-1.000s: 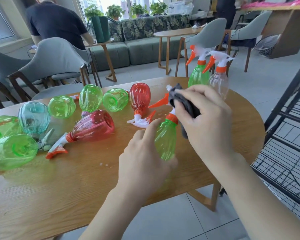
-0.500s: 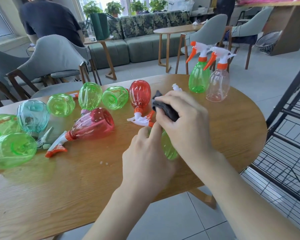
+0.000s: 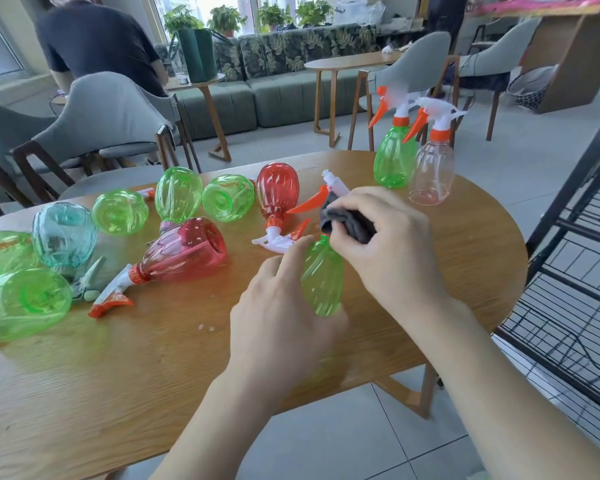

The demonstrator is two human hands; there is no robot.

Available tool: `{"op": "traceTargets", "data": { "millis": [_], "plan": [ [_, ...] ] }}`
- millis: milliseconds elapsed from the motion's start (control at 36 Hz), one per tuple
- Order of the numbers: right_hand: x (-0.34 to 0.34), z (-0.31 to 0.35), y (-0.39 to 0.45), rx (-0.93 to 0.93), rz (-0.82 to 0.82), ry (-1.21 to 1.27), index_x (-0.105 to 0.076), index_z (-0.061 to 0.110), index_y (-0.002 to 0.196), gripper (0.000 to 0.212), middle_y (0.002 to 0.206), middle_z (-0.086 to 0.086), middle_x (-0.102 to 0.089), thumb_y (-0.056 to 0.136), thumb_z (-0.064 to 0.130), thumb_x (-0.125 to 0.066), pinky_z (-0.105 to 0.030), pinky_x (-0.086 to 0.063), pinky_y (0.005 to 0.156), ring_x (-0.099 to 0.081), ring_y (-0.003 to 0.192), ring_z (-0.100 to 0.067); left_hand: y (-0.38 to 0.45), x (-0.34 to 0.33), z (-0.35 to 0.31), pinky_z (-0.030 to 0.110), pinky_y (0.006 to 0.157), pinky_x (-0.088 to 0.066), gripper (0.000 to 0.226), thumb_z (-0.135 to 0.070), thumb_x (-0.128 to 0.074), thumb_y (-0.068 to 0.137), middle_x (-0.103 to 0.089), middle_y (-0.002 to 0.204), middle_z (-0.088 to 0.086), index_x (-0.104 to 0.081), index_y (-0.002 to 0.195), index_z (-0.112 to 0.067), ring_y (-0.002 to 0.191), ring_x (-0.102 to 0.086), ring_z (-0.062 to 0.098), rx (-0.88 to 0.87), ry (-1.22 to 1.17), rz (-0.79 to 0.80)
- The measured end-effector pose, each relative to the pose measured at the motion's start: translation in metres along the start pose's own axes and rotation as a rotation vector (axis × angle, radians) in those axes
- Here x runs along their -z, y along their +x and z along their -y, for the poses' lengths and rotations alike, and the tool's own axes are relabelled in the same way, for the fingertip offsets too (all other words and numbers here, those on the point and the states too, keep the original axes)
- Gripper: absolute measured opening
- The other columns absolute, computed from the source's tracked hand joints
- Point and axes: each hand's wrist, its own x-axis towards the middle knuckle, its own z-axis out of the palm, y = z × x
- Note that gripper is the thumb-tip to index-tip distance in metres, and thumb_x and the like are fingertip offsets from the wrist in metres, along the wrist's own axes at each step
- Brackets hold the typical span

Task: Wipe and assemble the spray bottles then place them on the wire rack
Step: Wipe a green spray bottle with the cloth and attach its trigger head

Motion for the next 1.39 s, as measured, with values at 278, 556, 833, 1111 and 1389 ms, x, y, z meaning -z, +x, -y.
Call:
{"op": "traceTargets", "data": {
  "millis": [278, 556, 833, 1111, 1389],
  "plan": [
    [0.004, -0.01, -0.007, -0.107, -0.011, -0.015, -0.077, 0.009, 0.097, 0.016, 0.094, -0.001, -0.07, 0.082, 0.007, -0.075, -0.007, -0.046, 0.075, -0.06, 0.082, -0.005, 0.001, 0.001, 0.006, 0.031, 0.077, -0.04, 0.09, -0.047, -0.078, 0.068, -0.056, 0.116, -0.017, -0.036, 0.147, -0.054, 0.106, -0.059, 0.017, 0.014, -0.055, -0.031],
    [0.013, -0.026, -0.015, -0.221, -0.036, -0.077, -0.075, 0.009, 0.1, 0.017, 0.094, -0.003, -0.068, 0.082, 0.007, -0.075, -0.013, -0.046, 0.074, -0.06, 0.081, -0.013, 0.003, -0.003, 0.0, 0.031, 0.079, -0.041, 0.089, -0.042, -0.08, 0.068, -0.055, 0.115, -0.016, -0.038, 0.147, -0.051, 0.109, -0.058, 0.016, -0.011, -0.051, -0.026],
    [0.044, -0.064, -0.018, -0.574, -0.053, -0.006, -0.075, 0.019, 0.098, 0.011, 0.088, 0.0, -0.071, 0.087, 0.017, -0.074, -0.018, -0.05, 0.063, -0.066, 0.078, -0.015, 0.034, -0.04, -0.02, 0.035, 0.105, -0.036, 0.087, -0.055, -0.078, 0.082, -0.047, 0.144, -0.01, -0.029, 0.153, -0.045, 0.133, -0.038, 0.019, -0.051, -0.227, -0.073],
    [0.043, -0.088, -0.008, -0.663, -0.014, 0.072, -0.074, 0.028, 0.096, 0.009, 0.085, 0.013, -0.072, 0.089, 0.023, -0.074, -0.012, -0.046, 0.06, -0.067, 0.08, -0.004, 0.126, -0.1, -0.05, 0.049, 0.121, -0.024, 0.1, -0.052, -0.076, 0.088, -0.034, 0.163, 0.004, -0.019, 0.163, -0.019, 0.147, -0.024, 0.029, 0.071, -0.438, -0.127],
    [0.039, -0.103, -0.001, -0.668, -0.01, 0.169, -0.075, 0.024, 0.092, 0.008, 0.079, 0.009, -0.072, 0.087, 0.018, -0.073, -0.023, -0.049, 0.062, -0.065, 0.076, -0.01, 0.209, -0.135, -0.065, 0.043, 0.115, -0.029, 0.094, -0.036, -0.083, 0.086, -0.041, 0.156, 0.006, -0.028, 0.158, -0.014, 0.146, -0.025, 0.031, 0.118, -0.435, -0.127]
  ]
}}
